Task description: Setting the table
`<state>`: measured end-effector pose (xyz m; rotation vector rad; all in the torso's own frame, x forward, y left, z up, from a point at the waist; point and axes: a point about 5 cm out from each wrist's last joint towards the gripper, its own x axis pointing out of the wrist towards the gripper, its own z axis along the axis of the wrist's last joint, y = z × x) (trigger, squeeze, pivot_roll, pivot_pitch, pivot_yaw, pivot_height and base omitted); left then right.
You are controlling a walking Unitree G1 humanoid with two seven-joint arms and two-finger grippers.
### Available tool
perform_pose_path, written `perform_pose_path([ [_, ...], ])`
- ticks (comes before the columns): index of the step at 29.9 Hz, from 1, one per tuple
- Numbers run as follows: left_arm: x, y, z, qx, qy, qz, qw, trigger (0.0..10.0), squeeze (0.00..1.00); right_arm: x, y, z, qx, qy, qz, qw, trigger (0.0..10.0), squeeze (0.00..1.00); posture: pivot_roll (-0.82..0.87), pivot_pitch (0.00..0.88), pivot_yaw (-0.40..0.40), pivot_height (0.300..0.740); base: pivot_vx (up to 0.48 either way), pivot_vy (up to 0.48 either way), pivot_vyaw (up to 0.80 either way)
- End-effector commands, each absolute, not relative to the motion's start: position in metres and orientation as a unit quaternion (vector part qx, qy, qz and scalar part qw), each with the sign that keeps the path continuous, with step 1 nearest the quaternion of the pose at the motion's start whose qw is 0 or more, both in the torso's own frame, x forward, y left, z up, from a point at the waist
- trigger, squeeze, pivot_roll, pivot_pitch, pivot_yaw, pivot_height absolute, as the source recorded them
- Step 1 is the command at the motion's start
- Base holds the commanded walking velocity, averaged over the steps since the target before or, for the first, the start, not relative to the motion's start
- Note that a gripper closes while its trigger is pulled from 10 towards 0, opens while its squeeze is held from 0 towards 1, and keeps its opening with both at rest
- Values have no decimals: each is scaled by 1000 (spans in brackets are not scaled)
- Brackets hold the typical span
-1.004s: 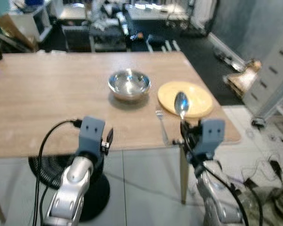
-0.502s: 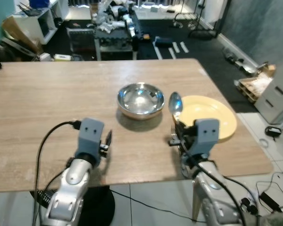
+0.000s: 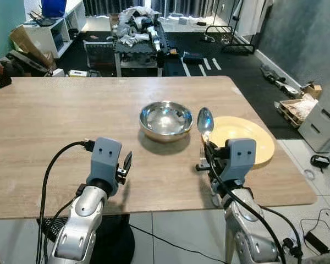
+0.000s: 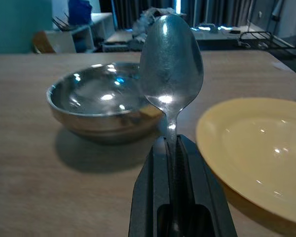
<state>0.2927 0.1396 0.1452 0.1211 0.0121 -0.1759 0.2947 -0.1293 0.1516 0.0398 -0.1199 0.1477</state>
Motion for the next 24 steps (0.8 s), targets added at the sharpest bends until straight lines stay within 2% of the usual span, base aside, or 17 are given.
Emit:
perform_pose_path([
  [1,290,140,145,62,14,-106,992,10000,0,295,-130,144,9,-36,68,997,10000,0,-22,24,44,740,0,0,0],
  [7,290,142,149,69,17,-128,989,10000,0,301,-138,138,-17,-12,47,999,10000,0,-12,26,41,740,0,0,0],
  [10,290,144,153,74,16,-137,988,10000,0,308,-154,132,-57,20,18,998,10000,0,-9,26,38,740,0,0,0],
  [15,288,148,158,87,18,-157,984,10000,0,309,-178,132,-77,39,10,996,10000,0,-13,29,36,740,0,0,0],
  [20,287,151,158,92,23,-166,982,10000,0,301,-191,136,-70,46,20,996,10000,0,-23,31,38,740,0,0,0],
  [24,287,151,158,94,25,-168,981,10000,0,295,-192,136,-58,55,40,996,10000,0,-27,31,38,740,0,0,0],
])
